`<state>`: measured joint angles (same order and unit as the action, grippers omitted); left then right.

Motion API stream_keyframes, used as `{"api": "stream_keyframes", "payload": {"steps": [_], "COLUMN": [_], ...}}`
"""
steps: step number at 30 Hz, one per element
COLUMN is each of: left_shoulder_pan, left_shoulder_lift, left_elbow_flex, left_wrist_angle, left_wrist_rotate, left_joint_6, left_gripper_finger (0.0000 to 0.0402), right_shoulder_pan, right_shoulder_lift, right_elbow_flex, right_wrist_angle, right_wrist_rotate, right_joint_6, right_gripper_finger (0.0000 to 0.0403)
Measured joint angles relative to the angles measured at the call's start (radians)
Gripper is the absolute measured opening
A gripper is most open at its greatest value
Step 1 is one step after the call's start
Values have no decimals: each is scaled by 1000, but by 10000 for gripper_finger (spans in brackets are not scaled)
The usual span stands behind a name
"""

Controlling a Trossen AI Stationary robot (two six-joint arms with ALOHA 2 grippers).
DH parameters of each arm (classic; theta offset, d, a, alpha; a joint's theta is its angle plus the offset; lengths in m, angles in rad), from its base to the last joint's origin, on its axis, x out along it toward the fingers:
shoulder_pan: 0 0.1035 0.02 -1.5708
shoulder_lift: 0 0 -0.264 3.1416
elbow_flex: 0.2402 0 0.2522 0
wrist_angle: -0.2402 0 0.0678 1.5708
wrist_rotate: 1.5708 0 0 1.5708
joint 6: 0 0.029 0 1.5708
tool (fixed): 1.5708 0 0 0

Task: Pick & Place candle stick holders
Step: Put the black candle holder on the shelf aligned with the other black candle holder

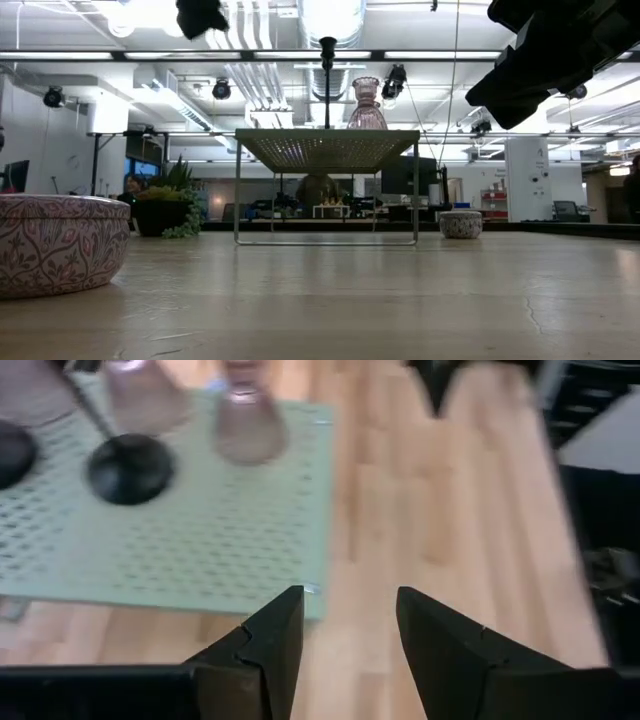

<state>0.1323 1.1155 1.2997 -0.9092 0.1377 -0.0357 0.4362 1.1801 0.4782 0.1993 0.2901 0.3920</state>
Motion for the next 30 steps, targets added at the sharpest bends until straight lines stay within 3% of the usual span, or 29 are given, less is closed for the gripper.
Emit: {"api": "stream_keyframes", "payload": {"steps": [14, 23, 30], "left_shoulder_pan": [-412, -494, -512], "left_shoulder_lift": [-326, -446, -538], "left_elbow_flex": [-297, -511, -671], "left_wrist_angle": [28, 35, 143], "left_wrist_rotate": [-25, -18, 84], "left_joint_6": [-131, -186, -282], "left_gripper_finger": [165, 165, 165], "right_shoulder_pan": [-1, -1, -1], "right_shoulder_lift": [0, 0, 0], "right_elbow_flex": [0, 0, 0], "right_wrist_angle": [0, 8, 30], "right_wrist_rotate": [0, 0, -1], "right_joint_6": [0, 7, 8], "right_gripper_finger": [8, 8, 8]}}
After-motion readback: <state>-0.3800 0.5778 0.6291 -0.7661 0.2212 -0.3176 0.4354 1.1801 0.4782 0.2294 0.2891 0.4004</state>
